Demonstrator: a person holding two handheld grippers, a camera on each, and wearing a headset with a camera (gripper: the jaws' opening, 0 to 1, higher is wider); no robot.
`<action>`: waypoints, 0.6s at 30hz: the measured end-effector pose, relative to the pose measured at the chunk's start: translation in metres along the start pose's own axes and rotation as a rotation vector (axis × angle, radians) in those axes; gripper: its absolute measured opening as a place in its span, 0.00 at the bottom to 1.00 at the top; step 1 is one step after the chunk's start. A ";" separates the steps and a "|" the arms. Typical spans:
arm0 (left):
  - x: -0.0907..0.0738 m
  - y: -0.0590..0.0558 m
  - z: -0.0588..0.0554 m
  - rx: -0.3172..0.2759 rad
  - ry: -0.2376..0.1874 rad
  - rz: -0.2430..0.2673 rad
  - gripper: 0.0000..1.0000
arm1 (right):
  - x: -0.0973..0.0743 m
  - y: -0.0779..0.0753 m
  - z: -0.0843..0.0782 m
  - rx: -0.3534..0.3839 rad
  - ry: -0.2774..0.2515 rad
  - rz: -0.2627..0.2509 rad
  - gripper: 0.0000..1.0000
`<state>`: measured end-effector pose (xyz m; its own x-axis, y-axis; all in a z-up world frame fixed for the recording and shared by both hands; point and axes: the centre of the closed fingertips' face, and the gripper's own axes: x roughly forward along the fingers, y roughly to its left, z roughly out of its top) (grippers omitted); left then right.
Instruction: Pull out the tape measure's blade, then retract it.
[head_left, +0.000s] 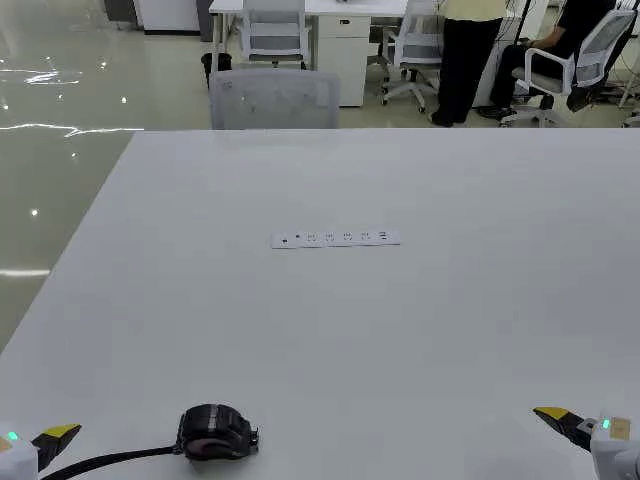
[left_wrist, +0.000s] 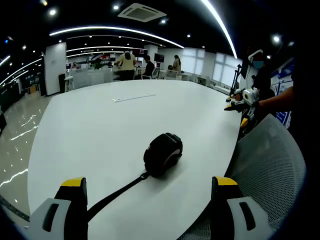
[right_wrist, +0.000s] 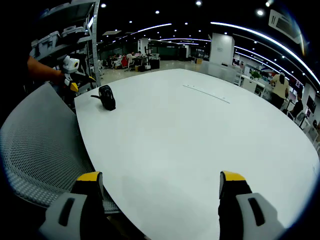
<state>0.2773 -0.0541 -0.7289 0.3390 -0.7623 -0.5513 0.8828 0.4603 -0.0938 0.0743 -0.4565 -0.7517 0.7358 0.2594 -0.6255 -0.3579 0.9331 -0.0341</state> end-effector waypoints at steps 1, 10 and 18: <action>0.000 0.000 0.000 -0.001 0.004 0.000 1.00 | 0.000 0.000 0.000 -0.002 -0.001 -0.001 0.98; 0.000 -0.002 -0.003 -0.002 0.016 -0.005 1.00 | -0.002 0.000 -0.002 0.002 0.000 -0.004 0.98; 0.002 -0.003 -0.003 0.005 0.025 -0.012 1.00 | -0.004 0.000 -0.005 0.015 0.001 -0.012 0.98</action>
<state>0.2746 -0.0557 -0.7322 0.3200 -0.7565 -0.5703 0.8886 0.4484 -0.0962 0.0682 -0.4592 -0.7530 0.7394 0.2479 -0.6260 -0.3406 0.9397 -0.0302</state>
